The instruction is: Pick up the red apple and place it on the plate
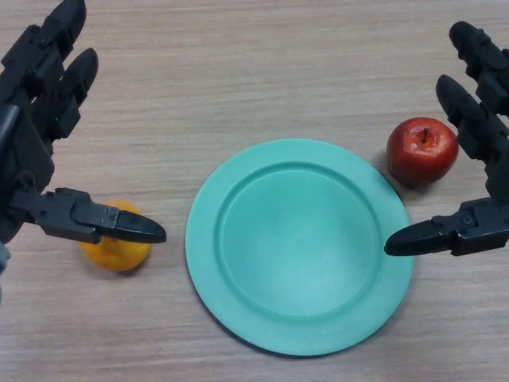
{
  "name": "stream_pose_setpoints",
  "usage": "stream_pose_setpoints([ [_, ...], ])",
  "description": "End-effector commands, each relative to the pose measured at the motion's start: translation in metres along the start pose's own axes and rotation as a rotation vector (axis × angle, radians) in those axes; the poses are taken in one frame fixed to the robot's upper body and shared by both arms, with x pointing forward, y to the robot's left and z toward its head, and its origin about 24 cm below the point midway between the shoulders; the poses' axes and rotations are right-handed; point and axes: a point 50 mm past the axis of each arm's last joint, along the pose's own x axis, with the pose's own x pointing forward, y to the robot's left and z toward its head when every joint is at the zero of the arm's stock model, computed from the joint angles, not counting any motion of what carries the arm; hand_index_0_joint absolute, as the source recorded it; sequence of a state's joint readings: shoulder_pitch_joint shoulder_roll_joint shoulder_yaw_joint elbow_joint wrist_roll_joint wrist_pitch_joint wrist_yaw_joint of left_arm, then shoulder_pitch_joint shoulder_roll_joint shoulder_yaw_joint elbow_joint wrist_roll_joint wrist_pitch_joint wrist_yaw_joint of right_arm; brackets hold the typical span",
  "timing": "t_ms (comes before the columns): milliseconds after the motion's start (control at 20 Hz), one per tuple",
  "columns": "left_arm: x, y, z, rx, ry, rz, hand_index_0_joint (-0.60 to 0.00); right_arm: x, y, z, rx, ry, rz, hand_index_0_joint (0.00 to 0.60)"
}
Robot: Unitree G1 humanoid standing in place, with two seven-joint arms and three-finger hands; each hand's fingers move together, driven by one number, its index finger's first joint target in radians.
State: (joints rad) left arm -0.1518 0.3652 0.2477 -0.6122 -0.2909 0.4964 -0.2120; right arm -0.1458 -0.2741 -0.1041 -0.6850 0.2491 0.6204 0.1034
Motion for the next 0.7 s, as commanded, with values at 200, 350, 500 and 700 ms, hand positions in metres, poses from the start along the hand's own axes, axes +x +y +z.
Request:
stream_pose_setpoints([
  [200,-0.003,0.005,0.026,0.109,-0.160,0.002,0.000,-0.005,-0.010,0.033,-0.086,-0.220,-0.026,0.000],
  [350,-0.005,0.007,0.025,0.127,-0.150,-0.006,0.000,-0.005,-0.010,0.032,-0.103,-0.228,-0.032,0.000],
  [500,-0.008,0.008,0.024,0.122,-0.153,0.002,0.000,-0.003,-0.012,0.033,-0.105,-0.226,-0.029,0.000],
  [700,-0.011,0.004,0.024,0.158,-0.113,-0.052,0.000,0.010,-0.033,0.032,-0.074,-0.230,-0.062,0.000],
])
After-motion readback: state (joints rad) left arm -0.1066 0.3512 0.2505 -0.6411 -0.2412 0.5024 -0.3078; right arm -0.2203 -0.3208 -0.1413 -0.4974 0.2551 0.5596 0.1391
